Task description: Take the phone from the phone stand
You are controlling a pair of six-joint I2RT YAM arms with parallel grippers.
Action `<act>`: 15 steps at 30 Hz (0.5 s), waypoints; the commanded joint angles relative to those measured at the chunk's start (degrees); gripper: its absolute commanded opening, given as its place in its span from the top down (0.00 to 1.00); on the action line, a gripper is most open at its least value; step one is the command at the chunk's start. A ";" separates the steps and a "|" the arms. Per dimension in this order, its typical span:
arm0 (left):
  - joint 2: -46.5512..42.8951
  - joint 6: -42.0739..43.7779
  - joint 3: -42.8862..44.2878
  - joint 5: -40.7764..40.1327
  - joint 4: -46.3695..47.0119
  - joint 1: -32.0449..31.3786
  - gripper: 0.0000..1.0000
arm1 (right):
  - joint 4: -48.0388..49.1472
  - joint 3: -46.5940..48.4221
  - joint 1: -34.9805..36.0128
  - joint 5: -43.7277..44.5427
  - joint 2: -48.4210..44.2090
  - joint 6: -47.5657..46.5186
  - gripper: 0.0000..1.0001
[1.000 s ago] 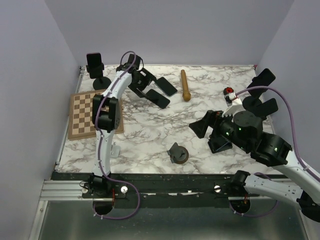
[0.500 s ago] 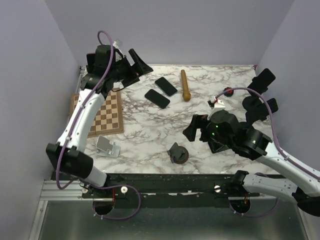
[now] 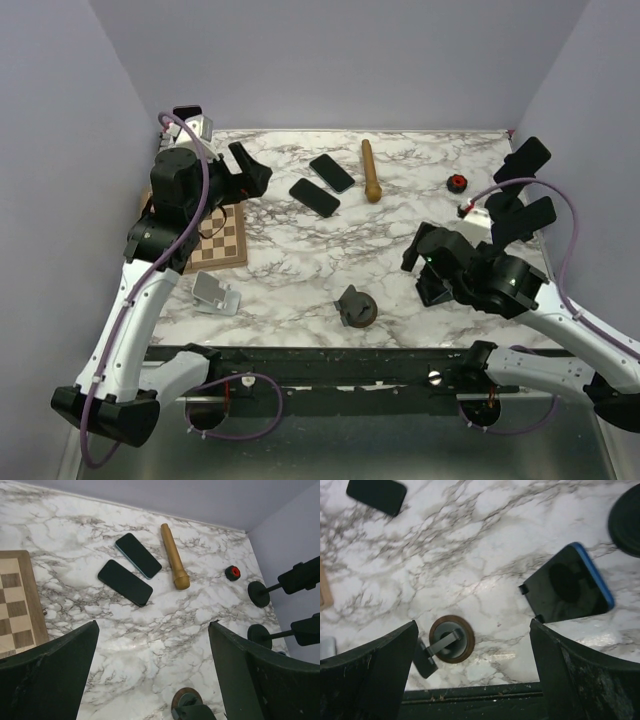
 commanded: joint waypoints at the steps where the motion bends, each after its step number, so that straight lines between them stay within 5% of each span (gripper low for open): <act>1: -4.97 3.53 -1.69 -4.56 5.26 -0.83 0.01 | -13.85 4.28 0.08 18.59 -0.03 10.67 0.01; 5: -5.85 4.74 -1.24 -5.70 4.61 -1.98 0.01 | -16.69 9.11 -7.00 21.14 6.42 5.69 0.03; 9: -6.71 5.38 -1.93 -5.69 5.50 -3.67 0.01 | -6.22 11.23 -28.28 2.91 12.47 -16.63 0.02; 15: -7.80 6.93 -2.66 -6.40 6.01 -6.22 0.01 | -9.28 12.71 -36.11 -9.69 19.19 -25.47 0.00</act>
